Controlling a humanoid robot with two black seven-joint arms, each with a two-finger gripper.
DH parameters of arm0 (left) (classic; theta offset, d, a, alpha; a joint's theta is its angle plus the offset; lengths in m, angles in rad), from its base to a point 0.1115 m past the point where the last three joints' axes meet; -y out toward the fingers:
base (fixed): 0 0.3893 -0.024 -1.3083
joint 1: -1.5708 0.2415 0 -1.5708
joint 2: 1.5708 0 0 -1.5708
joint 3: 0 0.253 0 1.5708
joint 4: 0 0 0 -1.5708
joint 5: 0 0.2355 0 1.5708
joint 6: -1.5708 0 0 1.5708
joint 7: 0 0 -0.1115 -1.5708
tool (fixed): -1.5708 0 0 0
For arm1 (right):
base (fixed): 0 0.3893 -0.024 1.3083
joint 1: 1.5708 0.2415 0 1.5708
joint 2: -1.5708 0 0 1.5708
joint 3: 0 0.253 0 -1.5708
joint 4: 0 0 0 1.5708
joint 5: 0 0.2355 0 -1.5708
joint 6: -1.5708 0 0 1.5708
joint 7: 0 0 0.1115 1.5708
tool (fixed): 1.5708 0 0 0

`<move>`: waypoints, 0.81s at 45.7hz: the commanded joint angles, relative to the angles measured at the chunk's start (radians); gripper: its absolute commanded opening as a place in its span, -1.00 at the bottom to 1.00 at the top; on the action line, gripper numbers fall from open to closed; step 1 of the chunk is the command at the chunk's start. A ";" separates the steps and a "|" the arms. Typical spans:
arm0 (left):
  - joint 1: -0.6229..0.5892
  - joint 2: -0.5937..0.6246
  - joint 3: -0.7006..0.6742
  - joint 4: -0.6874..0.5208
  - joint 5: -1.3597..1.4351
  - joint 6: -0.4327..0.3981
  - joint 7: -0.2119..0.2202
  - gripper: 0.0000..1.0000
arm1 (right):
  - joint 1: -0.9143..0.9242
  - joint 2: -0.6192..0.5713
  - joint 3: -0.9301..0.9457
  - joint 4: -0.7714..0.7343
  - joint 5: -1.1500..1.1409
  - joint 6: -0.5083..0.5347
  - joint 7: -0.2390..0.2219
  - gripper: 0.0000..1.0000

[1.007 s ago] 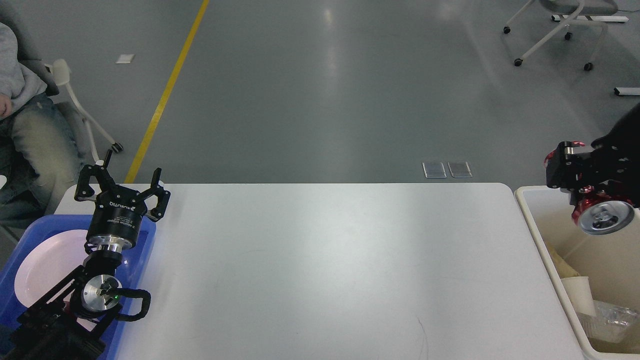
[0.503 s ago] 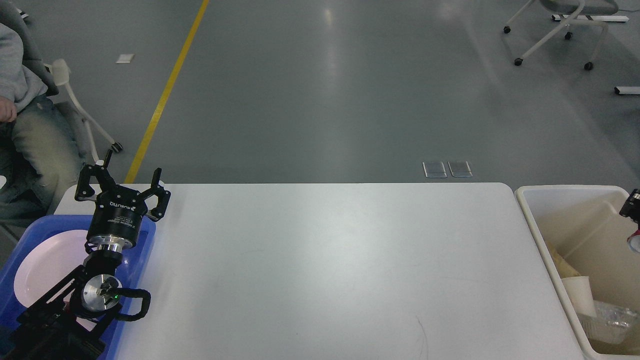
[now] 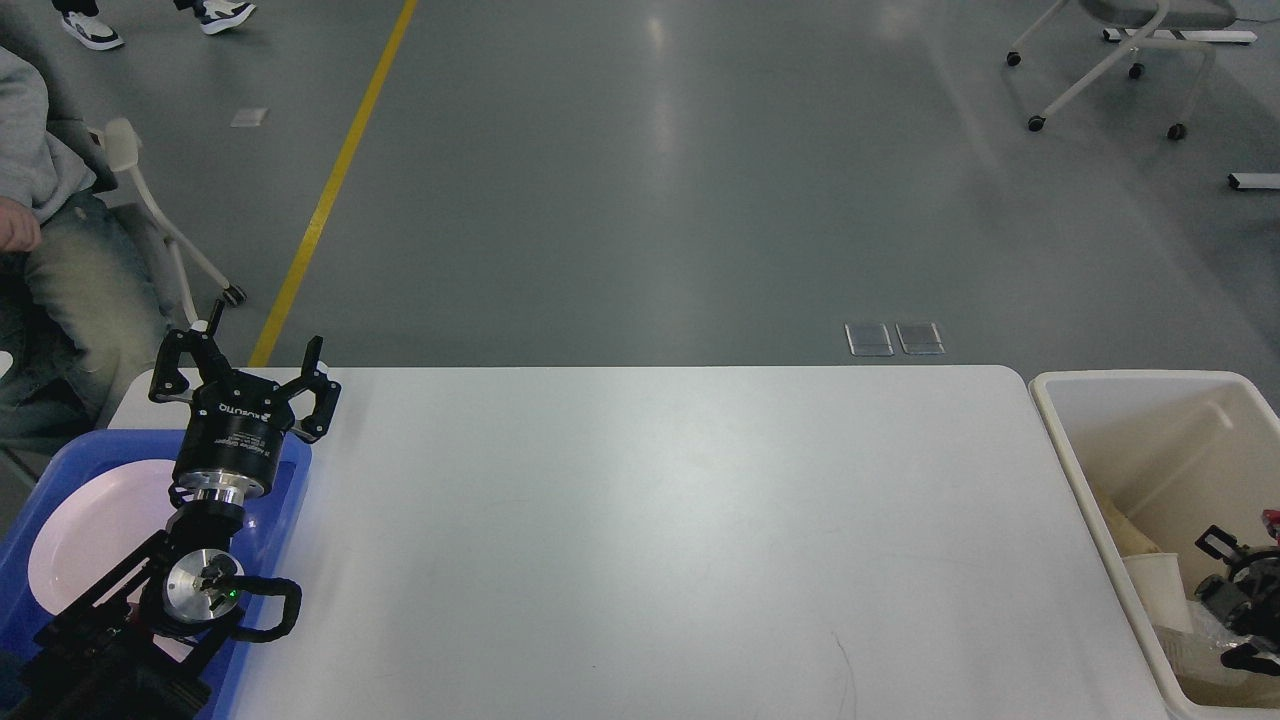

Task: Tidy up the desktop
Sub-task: 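Lower the can into the white bin and release it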

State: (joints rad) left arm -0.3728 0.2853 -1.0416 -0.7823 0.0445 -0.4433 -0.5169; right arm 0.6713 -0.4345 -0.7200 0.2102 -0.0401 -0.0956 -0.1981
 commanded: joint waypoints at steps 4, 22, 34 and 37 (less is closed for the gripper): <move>0.000 0.000 0.000 0.000 0.000 0.000 0.000 0.93 | -0.076 0.083 0.031 -0.098 0.000 -0.016 0.000 -1.00; 0.000 0.000 0.000 0.000 0.000 0.000 0.000 0.93 | -0.084 0.095 0.024 -0.092 -0.001 -0.121 -0.001 1.00; 0.000 0.000 0.000 0.000 0.000 0.000 0.000 0.93 | -0.088 0.091 0.022 -0.095 -0.001 -0.121 0.000 1.00; 0.000 0.000 0.000 0.000 0.000 0.000 0.000 0.93 | -0.085 0.088 0.022 -0.097 -0.001 -0.121 0.000 1.00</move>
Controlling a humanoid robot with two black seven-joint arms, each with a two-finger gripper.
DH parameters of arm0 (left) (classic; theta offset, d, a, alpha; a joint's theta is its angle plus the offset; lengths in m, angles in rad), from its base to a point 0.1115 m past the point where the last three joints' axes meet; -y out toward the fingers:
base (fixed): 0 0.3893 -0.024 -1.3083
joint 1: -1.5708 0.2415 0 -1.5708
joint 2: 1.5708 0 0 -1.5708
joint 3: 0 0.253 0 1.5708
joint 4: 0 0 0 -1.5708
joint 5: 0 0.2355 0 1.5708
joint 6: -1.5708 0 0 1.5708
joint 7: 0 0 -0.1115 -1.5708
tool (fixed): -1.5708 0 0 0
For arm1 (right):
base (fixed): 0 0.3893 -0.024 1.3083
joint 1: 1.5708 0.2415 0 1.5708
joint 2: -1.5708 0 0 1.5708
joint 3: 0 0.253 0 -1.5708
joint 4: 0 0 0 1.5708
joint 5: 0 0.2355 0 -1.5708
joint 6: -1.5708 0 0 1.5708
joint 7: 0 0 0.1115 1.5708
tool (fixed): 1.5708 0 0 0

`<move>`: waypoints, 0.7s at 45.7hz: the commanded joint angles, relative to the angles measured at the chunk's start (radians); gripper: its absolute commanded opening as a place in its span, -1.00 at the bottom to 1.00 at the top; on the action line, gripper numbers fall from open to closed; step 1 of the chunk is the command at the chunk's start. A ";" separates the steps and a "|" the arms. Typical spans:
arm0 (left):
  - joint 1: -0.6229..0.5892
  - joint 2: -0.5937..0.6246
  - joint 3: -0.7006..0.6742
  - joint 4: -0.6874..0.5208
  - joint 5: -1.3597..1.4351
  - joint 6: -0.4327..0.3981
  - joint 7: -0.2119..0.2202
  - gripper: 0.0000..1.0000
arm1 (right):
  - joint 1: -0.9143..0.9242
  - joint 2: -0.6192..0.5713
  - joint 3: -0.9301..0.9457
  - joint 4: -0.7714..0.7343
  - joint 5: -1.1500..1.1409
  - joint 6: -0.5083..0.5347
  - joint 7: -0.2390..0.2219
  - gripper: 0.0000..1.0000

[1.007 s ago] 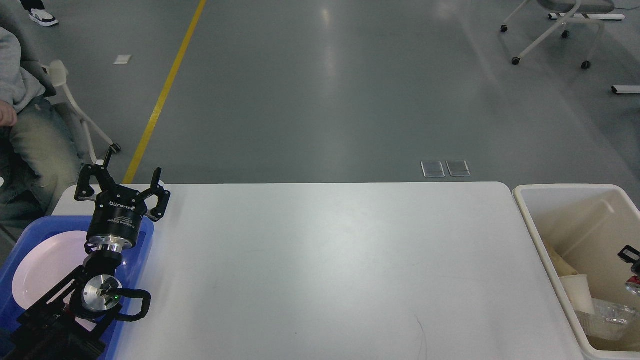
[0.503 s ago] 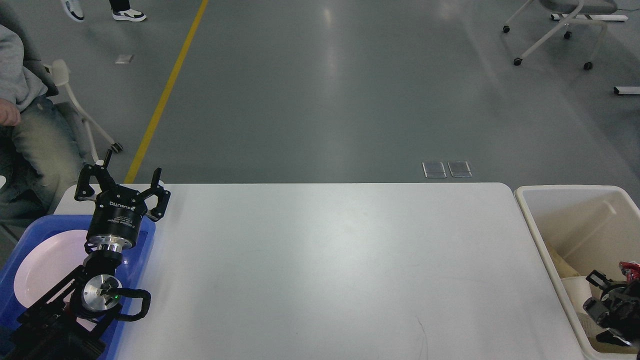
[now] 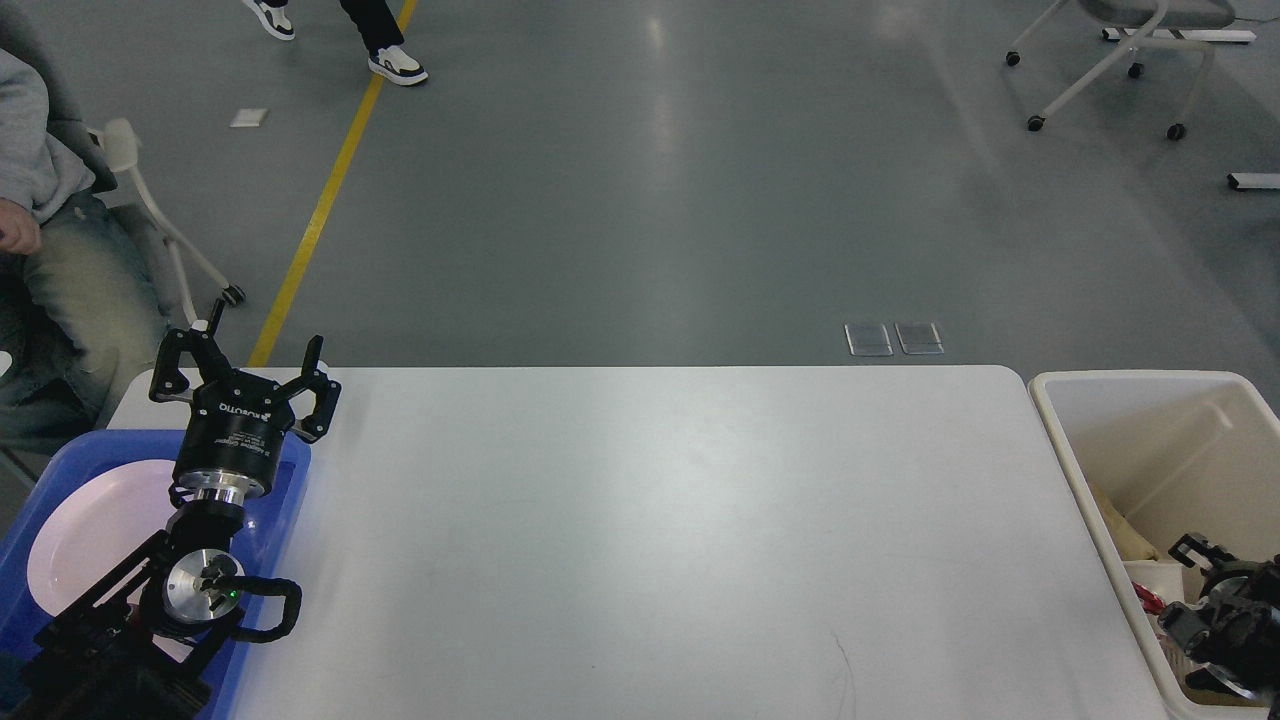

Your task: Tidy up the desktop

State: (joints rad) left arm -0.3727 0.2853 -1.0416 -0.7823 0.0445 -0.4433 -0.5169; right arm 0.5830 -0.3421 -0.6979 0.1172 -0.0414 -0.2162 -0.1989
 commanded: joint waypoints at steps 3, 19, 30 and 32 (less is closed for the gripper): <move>0.000 0.000 0.000 0.000 0.000 0.000 0.000 0.93 | 0.011 -0.009 0.006 -0.002 0.001 0.000 0.001 1.00; 0.000 0.000 0.000 0.000 0.000 0.000 0.000 0.93 | 0.202 -0.129 0.449 0.025 0.060 0.011 0.026 1.00; 0.000 0.000 0.000 0.000 0.000 0.000 0.000 0.93 | 0.379 -0.159 0.857 0.176 0.026 0.012 0.024 1.00; 0.000 0.000 0.000 0.000 0.000 0.000 0.000 0.93 | 0.393 -0.176 0.931 0.229 -0.011 0.012 0.024 1.00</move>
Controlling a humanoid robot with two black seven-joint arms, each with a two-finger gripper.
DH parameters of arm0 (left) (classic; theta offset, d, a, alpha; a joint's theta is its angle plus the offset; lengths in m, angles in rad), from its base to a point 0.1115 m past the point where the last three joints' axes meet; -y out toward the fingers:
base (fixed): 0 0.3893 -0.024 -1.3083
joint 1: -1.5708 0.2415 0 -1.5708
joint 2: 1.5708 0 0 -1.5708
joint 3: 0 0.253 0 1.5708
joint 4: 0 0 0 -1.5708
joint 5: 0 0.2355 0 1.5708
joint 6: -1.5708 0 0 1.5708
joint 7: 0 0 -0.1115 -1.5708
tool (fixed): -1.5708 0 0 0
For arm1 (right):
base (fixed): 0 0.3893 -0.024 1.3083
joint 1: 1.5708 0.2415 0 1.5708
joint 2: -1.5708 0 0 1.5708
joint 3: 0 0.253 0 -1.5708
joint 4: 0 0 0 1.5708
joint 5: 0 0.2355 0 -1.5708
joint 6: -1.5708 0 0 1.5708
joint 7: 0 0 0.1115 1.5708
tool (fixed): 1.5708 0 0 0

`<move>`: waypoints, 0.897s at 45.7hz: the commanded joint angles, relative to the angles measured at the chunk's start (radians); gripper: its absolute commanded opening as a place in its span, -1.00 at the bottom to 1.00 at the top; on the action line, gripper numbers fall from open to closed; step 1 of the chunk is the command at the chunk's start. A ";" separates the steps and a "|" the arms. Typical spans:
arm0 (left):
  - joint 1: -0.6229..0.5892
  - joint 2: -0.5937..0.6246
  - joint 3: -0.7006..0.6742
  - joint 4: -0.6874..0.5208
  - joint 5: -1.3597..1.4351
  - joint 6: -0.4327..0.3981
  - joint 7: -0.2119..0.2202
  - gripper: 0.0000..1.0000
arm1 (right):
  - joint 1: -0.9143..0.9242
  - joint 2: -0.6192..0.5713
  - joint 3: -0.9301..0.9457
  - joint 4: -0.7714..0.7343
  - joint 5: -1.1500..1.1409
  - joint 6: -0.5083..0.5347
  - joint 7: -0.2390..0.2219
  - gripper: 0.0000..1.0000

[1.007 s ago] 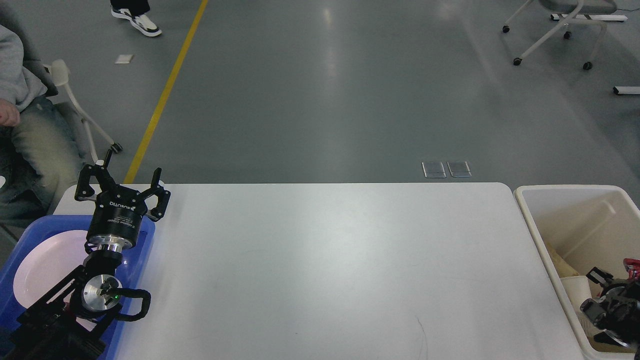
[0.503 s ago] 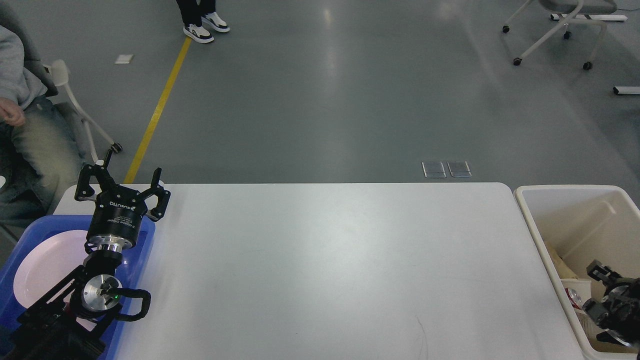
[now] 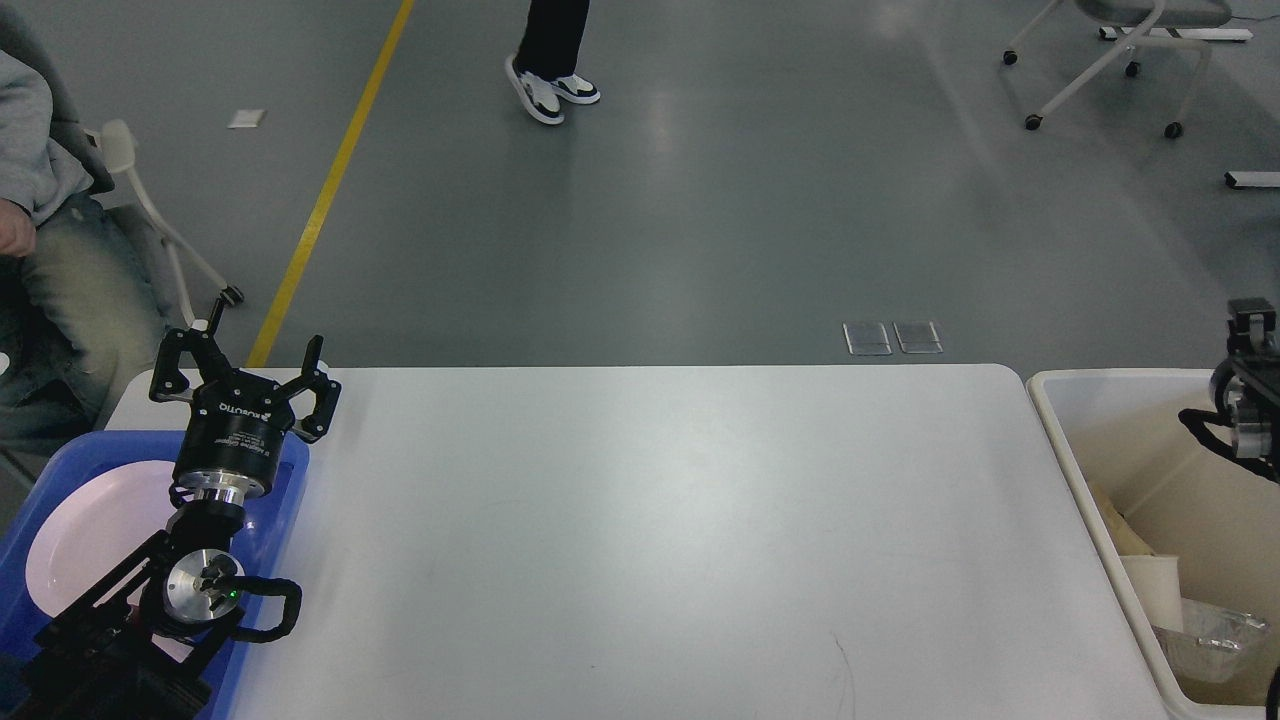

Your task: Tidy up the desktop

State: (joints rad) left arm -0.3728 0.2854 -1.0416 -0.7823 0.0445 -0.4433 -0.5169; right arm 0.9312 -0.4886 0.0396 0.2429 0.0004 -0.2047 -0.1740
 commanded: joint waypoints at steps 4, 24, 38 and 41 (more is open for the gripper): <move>0.000 0.000 0.000 0.000 0.000 0.000 0.000 0.93 | 0.052 -0.050 0.368 0.243 -0.092 -0.001 0.001 1.00; 0.000 0.000 0.000 0.000 0.000 0.000 -0.002 0.93 | -0.304 0.102 1.045 0.541 -0.189 0.122 0.206 1.00; 0.000 0.000 0.000 0.000 0.000 0.000 0.000 0.93 | -0.537 0.202 1.169 0.553 -0.241 0.409 0.445 1.00; 0.000 0.000 0.000 0.000 0.000 0.000 0.000 0.93 | -0.551 0.237 1.180 0.555 -0.283 0.398 0.504 1.00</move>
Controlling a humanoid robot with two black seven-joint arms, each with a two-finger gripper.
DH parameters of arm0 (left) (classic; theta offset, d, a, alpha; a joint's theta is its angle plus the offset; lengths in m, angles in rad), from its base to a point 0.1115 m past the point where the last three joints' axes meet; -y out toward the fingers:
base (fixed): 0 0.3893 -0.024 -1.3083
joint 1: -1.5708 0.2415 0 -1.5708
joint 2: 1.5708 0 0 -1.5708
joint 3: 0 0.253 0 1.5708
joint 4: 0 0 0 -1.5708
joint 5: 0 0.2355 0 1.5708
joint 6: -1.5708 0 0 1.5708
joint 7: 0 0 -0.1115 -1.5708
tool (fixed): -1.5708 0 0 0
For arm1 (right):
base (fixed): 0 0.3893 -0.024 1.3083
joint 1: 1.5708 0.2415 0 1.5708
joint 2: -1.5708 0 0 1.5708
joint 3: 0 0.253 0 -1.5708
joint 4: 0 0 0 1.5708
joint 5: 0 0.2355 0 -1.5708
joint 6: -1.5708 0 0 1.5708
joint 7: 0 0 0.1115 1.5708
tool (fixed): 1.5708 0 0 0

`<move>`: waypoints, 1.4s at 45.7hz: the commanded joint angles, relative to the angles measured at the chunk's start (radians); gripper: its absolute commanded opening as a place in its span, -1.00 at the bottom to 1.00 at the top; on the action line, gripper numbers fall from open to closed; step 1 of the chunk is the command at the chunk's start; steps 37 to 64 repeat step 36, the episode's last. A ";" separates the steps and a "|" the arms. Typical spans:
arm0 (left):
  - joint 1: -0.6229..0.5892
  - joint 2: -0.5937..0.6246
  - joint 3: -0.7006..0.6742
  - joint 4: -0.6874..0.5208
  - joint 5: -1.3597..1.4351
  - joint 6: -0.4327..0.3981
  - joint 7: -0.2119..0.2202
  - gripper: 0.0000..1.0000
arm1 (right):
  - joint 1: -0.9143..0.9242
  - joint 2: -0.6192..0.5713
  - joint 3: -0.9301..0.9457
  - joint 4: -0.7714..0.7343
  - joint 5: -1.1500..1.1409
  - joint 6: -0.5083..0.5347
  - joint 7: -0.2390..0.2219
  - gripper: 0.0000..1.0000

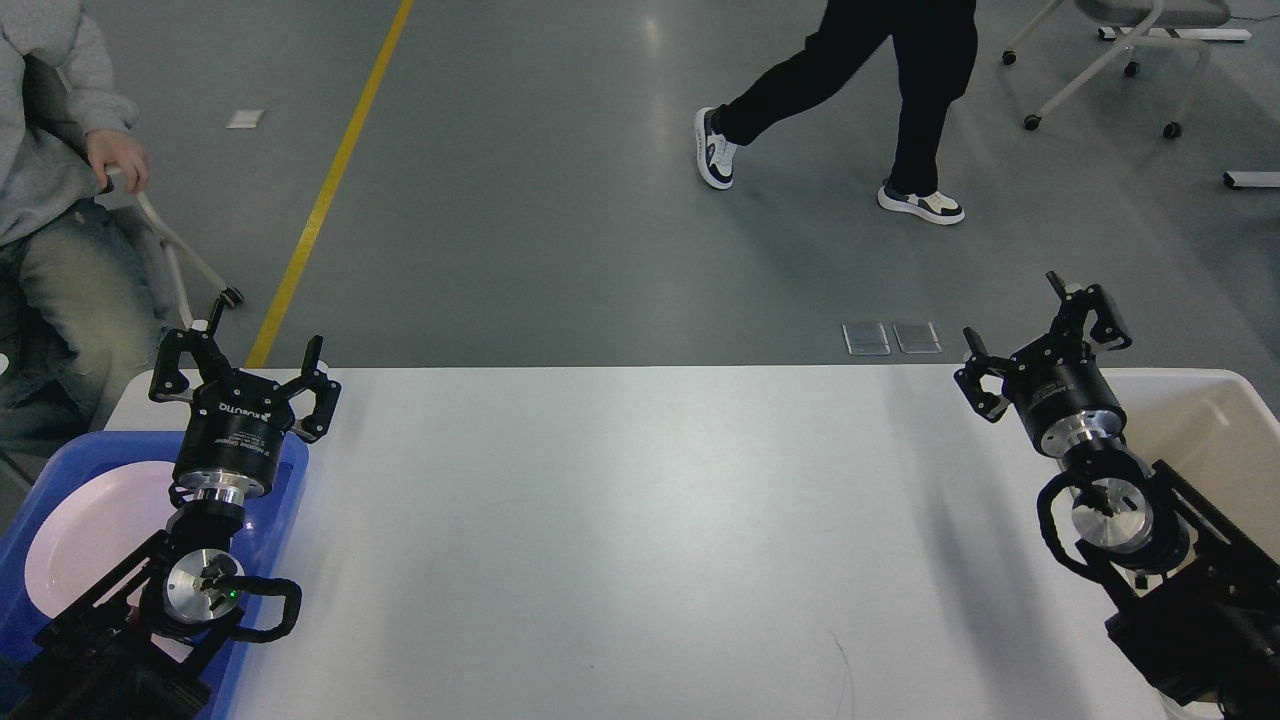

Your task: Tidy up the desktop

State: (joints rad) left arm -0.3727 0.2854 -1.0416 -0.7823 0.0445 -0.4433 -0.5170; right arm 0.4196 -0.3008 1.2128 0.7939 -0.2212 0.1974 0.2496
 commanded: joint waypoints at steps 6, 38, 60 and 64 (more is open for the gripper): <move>0.000 0.000 0.000 0.000 0.000 0.000 0.000 0.93 | -0.070 0.060 0.025 0.002 -0.061 -0.026 0.180 1.00; 0.000 0.000 0.000 0.000 0.000 0.000 0.000 0.93 | -0.101 0.051 0.030 -0.008 -0.032 0.154 0.192 1.00; 0.000 0.000 0.000 0.000 0.000 0.000 0.000 0.93 | -0.101 0.051 0.030 -0.008 -0.032 0.154 0.192 1.00; 0.000 0.000 0.000 0.000 0.000 0.000 0.000 0.93 | -0.101 0.051 0.030 -0.008 -0.032 0.154 0.192 1.00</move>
